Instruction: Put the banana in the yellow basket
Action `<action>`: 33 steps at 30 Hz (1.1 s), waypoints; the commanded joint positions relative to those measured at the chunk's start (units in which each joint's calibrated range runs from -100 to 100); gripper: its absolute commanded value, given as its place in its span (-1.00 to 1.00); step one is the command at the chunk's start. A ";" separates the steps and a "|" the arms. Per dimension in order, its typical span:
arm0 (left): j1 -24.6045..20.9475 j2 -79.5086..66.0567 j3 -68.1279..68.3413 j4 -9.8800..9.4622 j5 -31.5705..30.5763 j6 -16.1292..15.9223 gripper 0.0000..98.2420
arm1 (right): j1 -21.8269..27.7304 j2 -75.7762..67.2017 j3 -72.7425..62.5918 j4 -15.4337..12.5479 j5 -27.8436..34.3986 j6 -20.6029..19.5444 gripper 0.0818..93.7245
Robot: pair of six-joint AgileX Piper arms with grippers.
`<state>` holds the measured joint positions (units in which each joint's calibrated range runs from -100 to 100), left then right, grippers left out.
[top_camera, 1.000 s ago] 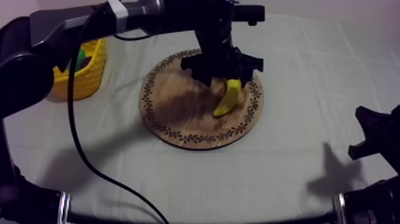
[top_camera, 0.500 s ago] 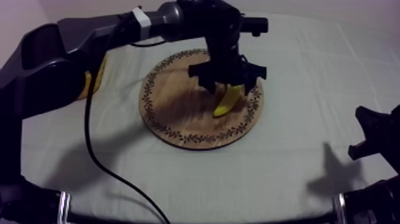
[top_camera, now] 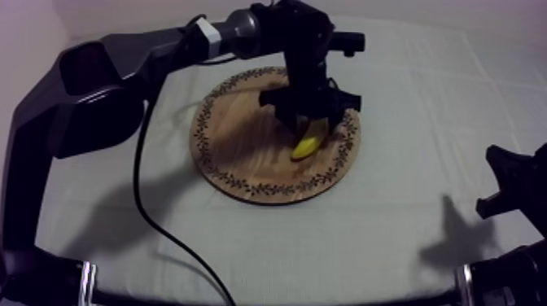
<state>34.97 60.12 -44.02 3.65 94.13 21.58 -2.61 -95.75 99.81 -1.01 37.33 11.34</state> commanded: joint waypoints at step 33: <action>-3.02 -10.29 5.30 -1.15 -2.06 -5.59 -1.00 | 0.01 0.00 -0.03 0.01 -0.07 0.02 -0.99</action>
<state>32.35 52.96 -39.83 2.73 92.68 16.26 -2.61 -95.75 99.81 -1.01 37.24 11.34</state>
